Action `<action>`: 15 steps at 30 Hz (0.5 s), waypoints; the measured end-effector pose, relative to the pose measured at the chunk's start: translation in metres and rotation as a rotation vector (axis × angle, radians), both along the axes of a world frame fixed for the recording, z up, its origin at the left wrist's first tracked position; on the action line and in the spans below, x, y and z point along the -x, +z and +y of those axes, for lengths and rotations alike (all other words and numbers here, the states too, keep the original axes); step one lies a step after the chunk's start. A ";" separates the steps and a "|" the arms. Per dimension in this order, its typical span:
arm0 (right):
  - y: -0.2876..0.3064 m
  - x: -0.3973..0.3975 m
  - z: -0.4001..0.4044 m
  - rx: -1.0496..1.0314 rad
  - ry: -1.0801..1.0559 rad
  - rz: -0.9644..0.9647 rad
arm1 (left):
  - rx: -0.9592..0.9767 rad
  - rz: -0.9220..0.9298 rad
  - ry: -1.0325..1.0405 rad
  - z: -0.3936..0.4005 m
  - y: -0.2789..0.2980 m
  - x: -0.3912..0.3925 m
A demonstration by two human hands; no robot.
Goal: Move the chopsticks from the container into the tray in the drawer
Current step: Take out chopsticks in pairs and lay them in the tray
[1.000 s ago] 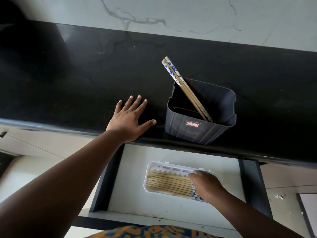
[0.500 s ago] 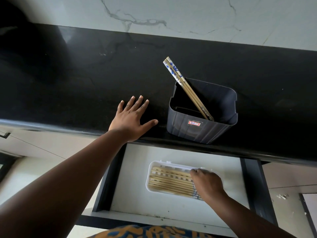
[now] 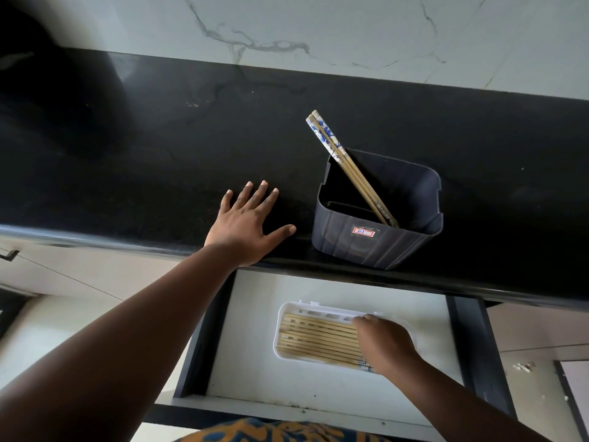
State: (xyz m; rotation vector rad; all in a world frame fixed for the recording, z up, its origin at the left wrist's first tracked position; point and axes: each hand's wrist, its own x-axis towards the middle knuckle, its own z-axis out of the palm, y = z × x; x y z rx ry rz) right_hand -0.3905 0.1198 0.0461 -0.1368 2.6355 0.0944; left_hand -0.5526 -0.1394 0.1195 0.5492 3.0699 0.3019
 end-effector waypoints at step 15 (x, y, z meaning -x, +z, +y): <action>0.250 0.053 -0.031 0.976 -0.114 0.580 | 0.070 -0.030 -0.007 0.001 0.000 0.000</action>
